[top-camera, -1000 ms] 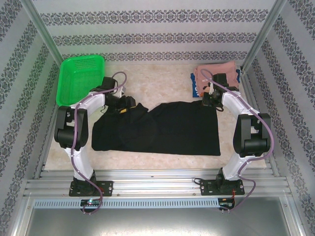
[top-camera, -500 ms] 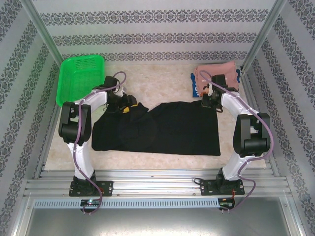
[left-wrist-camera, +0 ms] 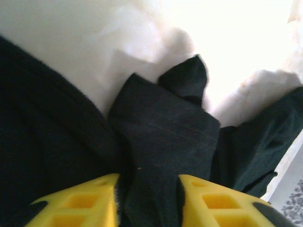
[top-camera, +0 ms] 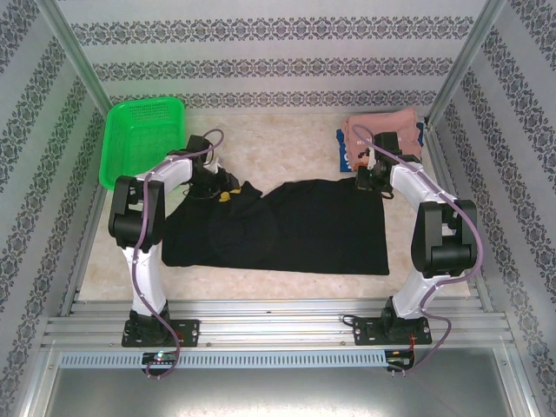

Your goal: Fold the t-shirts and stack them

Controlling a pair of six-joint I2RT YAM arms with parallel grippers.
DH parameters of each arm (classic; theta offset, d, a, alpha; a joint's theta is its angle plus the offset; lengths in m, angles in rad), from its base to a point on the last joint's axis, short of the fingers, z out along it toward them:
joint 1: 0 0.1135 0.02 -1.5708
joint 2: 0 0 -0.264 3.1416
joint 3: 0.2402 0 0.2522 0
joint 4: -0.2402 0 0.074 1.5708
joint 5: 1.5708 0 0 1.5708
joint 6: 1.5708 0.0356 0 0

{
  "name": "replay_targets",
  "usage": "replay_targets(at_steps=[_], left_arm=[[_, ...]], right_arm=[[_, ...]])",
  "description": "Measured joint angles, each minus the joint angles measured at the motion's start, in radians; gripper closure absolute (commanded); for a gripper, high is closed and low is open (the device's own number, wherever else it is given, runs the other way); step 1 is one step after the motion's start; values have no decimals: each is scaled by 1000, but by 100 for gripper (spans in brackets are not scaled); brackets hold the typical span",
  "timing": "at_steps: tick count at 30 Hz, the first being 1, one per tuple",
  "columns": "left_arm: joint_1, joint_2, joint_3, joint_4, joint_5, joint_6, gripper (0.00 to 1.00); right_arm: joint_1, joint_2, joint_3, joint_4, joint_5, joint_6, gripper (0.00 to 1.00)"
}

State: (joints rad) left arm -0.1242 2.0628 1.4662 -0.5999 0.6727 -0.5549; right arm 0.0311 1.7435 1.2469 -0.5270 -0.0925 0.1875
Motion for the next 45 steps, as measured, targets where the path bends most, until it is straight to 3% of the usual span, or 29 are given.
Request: replay_targets(at_steps=[3, 5, 13, 23, 38, 40, 43, 45], left_arm=[[0, 7, 0, -20, -1, 0, 89], [0, 6, 2, -27, -3, 1, 91], [0, -37, 51, -39, -40, 18, 92], [0, -79, 286, -56, -103, 108, 91], [43, 99, 633, -58, -185, 226, 90], [54, 120, 652, -51, -184, 227, 90], [61, 136, 664, -30, -175, 225, 90], [66, 140, 664, -12, -163, 219, 90]], right_arm=[[0, 0, -1, 0, 0, 0, 91], [0, 0, -3, 1, 0, 0, 91], [0, -2, -13, 0, 0, 0, 91], [0, -16, 21, -7, 3, 1, 93], [-3, 33, 274, -18, 2, 5, 97], [-3, 55, 298, -23, 2, 5, 93], [-3, 76, 309, -39, 3, -1, 73], [-7, 83, 307, -65, 10, -11, 66]])
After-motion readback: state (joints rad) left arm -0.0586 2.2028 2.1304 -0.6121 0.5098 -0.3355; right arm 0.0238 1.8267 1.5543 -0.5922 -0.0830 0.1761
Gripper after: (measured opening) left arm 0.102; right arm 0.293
